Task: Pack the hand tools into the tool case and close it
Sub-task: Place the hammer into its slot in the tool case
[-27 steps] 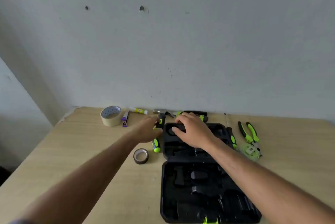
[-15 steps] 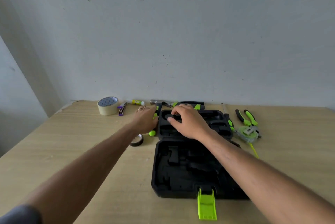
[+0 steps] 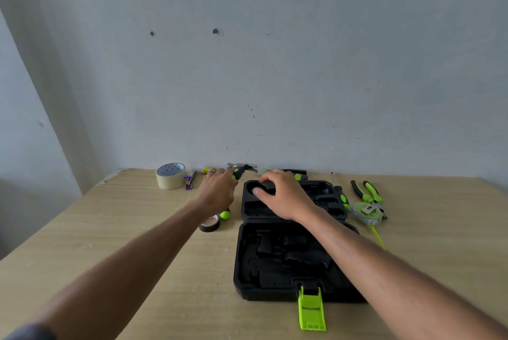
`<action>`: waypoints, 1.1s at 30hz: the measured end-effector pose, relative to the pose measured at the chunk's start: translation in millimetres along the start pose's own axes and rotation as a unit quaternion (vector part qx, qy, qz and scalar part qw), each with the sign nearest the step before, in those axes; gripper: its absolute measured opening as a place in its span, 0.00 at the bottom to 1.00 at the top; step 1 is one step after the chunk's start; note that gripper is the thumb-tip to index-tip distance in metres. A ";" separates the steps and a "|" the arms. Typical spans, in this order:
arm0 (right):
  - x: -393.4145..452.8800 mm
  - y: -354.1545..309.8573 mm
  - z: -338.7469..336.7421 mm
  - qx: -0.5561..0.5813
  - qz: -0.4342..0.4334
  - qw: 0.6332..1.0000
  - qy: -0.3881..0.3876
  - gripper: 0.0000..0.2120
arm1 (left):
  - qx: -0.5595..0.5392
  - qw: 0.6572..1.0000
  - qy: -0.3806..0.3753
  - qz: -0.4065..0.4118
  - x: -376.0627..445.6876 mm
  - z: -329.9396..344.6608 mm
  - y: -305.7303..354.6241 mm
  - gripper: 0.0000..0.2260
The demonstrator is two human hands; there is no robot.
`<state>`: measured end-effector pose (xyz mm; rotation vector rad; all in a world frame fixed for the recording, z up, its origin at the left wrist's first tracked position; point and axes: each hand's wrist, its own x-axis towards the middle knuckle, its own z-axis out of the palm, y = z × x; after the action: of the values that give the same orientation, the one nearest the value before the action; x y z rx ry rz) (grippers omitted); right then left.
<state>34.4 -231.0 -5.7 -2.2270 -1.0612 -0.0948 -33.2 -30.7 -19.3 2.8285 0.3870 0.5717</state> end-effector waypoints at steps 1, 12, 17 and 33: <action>1.6 -3.5 -0.2 0.025 0.014 1.000 -0.001 0.20 | -0.004 1.000 0.020 0.010 -3.7 -3.9 2.8 0.18; 17.2 -43.7 -15.8 0.494 0.187 0.848 0.042 0.20 | 0.030 0.965 0.188 0.179 -31.4 -21.0 62.9 0.25; 12.2 -46.0 -30.7 0.570 0.213 0.791 0.071 0.16 | -0.093 0.962 0.161 0.198 -36.4 -31.4 73.0 0.23; -35.9 2.7 -87.7 0.386 0.192 0.899 -0.075 0.14 | -0.472 0.845 -0.192 -0.159 -14.3 -82.7 57.5 0.21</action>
<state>30.4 -308.1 49.4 -1.6663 -0.5556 0.5824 -67.5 -74.9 65.7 1.7973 0.3485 0.0539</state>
